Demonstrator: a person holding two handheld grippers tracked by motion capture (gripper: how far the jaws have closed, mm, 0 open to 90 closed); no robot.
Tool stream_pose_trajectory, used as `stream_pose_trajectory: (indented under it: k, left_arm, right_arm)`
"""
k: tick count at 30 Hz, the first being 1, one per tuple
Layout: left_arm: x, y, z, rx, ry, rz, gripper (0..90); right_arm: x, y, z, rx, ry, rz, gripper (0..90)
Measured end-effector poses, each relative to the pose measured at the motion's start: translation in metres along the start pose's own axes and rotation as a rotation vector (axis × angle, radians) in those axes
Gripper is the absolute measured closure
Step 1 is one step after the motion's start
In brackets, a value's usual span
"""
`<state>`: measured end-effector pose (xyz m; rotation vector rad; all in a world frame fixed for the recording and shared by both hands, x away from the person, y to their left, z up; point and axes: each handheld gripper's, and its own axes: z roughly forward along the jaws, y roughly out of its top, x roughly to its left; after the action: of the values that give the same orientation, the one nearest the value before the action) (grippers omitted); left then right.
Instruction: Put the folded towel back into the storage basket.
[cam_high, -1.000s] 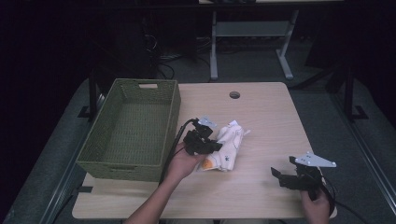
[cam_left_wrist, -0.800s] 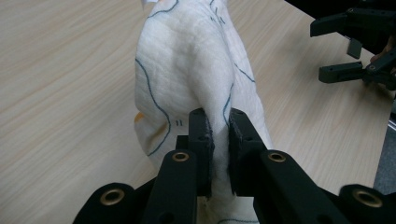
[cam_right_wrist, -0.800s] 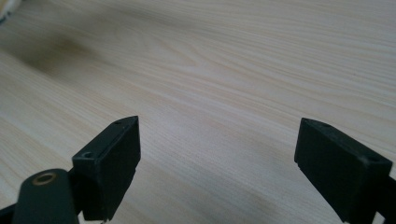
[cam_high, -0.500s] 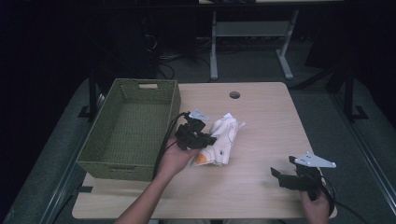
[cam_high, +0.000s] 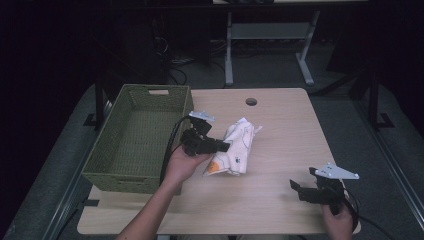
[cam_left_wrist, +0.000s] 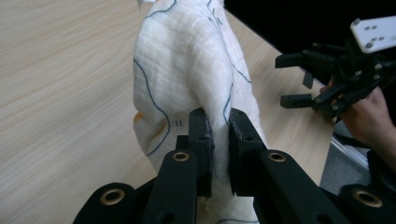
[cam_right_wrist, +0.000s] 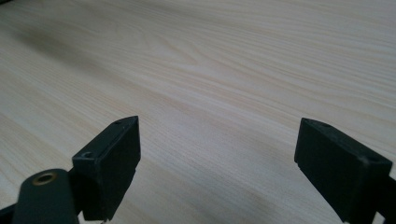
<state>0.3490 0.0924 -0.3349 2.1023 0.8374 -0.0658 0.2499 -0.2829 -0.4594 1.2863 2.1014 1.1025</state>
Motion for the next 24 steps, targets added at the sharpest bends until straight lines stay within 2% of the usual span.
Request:
stream_pose_trajectory:
  k: [1, 3, 6, 8, 13, 18, 21, 22, 24]
  left_arm:
    - [0.001, 0.001, -0.001, -0.006, -0.007, -0.004, 82.4]
    - [0.006, 0.001, -0.007, -0.034, -0.039, -0.038, 82.4]
    - [0.010, 0.001, -0.012, -0.046, -0.049, -0.056, 82.3]
    - [0.012, 0.002, -0.016, -0.048, -0.042, -0.056, 82.3]
    - [0.015, 0.005, -0.029, -0.073, -0.067, -0.069, 82.3]
    - [0.021, 0.007, -0.044, -0.090, -0.066, -0.080, 82.3]
    - [0.029, 0.007, -0.058, -0.118, -0.077, -0.113, 82.3]
    - [0.029, 0.007, -0.058, -0.118, -0.077, -0.113, 82.3]
    - [0.034, 0.006, -0.069, -0.139, -0.070, -0.128, 82.2]
  right_arm:
    - [0.000, 0.000, 0.000, 0.000, 0.000, 0.000, 13.9]
    - [0.000, 0.000, -0.001, -0.004, 0.000, -0.005, 14.0]
    - [0.000, 0.000, -0.001, -0.001, 0.002, -0.008, 14.0]
    - [0.000, 0.000, -0.001, 0.001, -0.003, -0.008, 14.0]
    - [-0.001, 0.000, -0.001, 0.002, -0.005, -0.005, 14.0]
    - [-0.001, 0.000, 0.000, 0.008, -0.012, -0.009, 14.0]
    - [-0.001, -0.001, 0.001, 0.012, -0.014, -0.008, 14.0]
    - [-0.002, -0.001, 0.001, 0.014, -0.014, -0.009, 13.9]
    - [-0.001, -0.001, 0.001, 0.017, -0.014, -0.009, 14.0]
